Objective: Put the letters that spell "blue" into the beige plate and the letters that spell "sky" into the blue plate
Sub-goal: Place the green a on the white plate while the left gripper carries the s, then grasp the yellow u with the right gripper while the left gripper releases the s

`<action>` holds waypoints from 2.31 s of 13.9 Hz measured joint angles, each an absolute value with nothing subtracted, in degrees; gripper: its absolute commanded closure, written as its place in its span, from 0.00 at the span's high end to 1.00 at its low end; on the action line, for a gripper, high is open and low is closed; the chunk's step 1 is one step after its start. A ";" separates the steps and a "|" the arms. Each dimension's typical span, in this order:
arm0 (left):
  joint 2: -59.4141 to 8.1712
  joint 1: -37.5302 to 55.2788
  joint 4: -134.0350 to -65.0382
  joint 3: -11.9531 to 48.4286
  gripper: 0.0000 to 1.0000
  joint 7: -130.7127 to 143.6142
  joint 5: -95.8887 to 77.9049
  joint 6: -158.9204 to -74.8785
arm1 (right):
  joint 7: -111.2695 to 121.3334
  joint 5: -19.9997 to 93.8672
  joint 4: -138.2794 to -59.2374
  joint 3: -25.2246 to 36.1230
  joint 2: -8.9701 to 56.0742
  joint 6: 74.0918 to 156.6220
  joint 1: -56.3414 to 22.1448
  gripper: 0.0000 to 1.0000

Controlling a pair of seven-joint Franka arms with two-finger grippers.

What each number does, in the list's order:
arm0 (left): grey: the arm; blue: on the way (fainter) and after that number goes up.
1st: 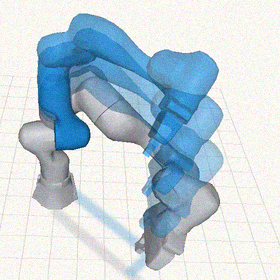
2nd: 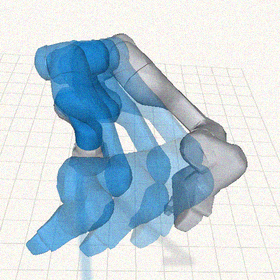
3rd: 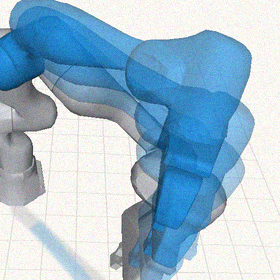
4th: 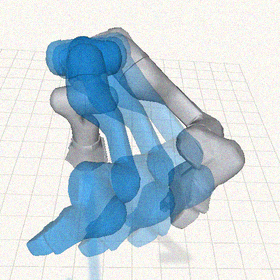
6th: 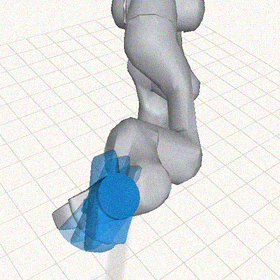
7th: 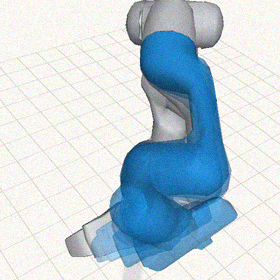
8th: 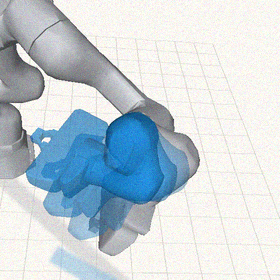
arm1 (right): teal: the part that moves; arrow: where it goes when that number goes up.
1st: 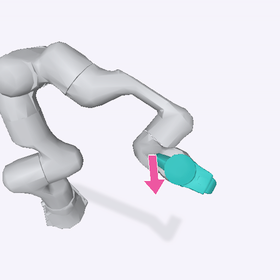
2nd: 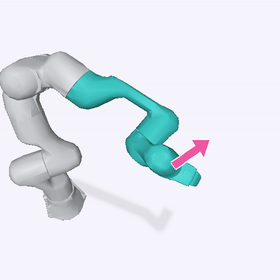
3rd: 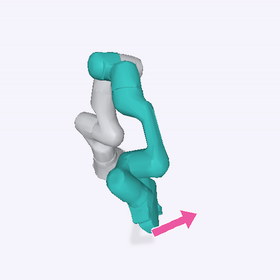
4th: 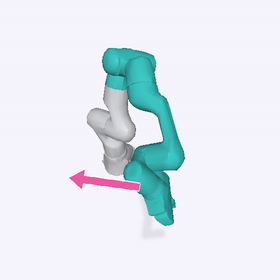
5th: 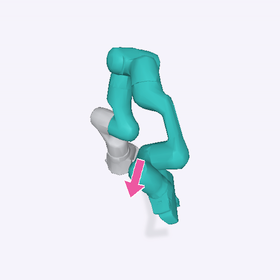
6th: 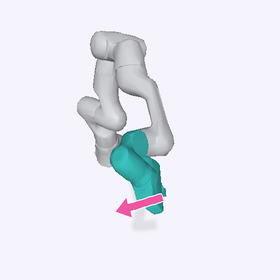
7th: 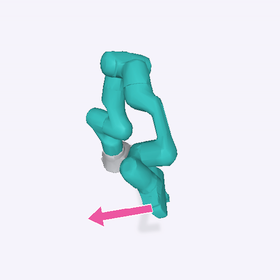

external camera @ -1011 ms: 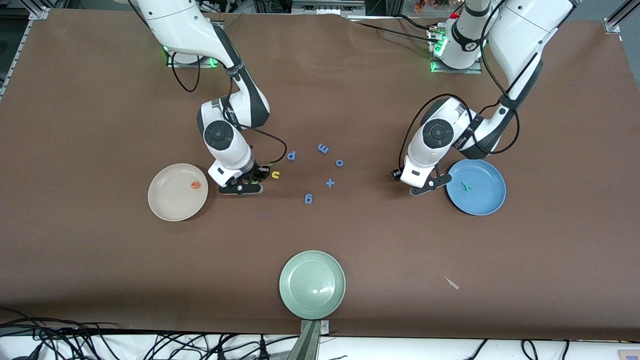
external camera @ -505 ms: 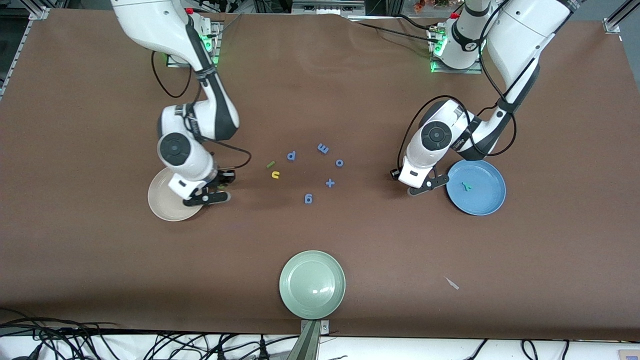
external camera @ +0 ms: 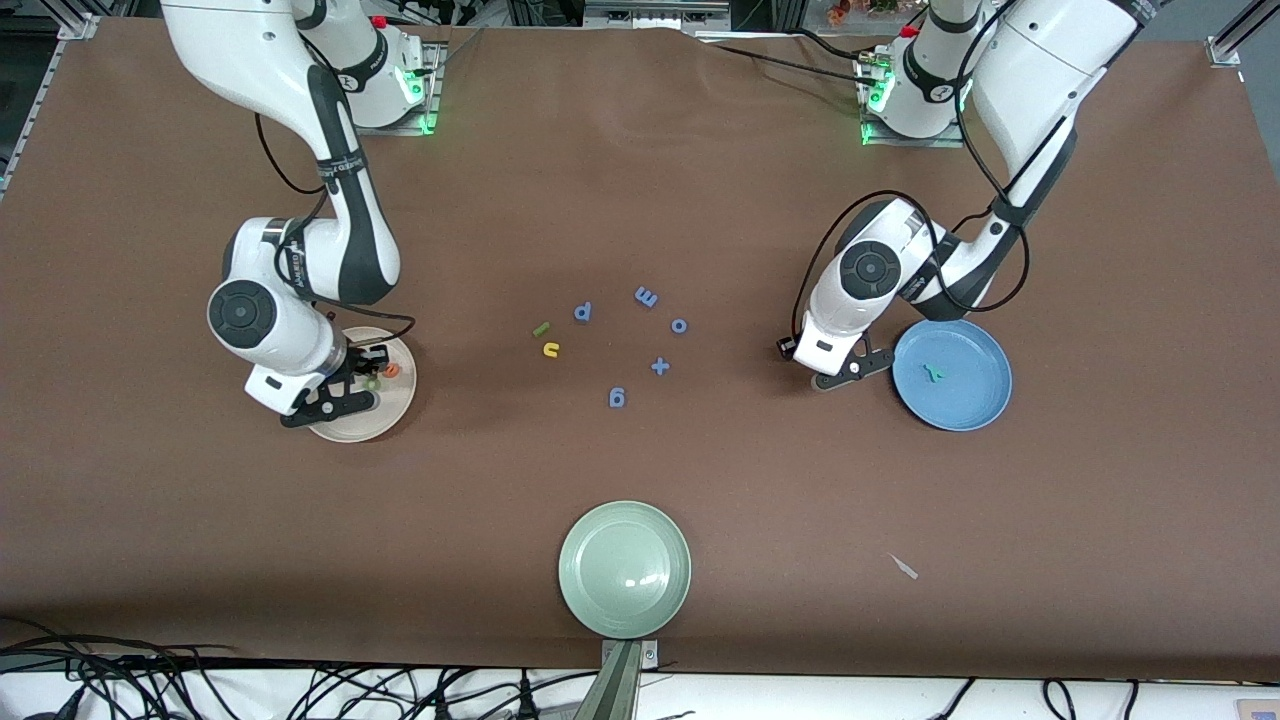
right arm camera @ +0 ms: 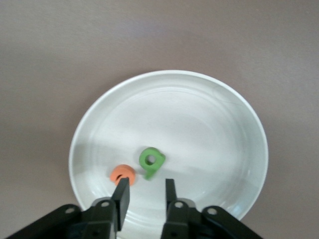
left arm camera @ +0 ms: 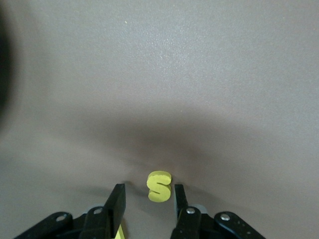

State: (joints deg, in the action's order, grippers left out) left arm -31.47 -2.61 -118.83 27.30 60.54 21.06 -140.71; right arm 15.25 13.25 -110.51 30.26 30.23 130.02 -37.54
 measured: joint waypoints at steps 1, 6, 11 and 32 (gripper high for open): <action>-31.50 -2.61 -118.83 27.30 0.44 60.53 21.06 -140.71 | 15.31 13.27 -110.51 30.25 30.33 130.02 -37.53 0.57; -32.41 -2.60 -118.67 27.30 0.30 60.49 21.05 -141.18 | 9.04 15.21 -109.17 27.41 30.15 129.23 -38.28 0.57; -32.65 -2.72 -118.29 27.29 0.00 60.48 21.05 -141.41 | -10.36 15.81 -107.10 19.36 30.28 129.22 -40.84 0.57; -29.10 -28.65 -114.99 34.54 0.47 34.40 15.85 -123.63 | -33.36 16.27 -104.41 17.97 37.97 140.64 -52.18 0.57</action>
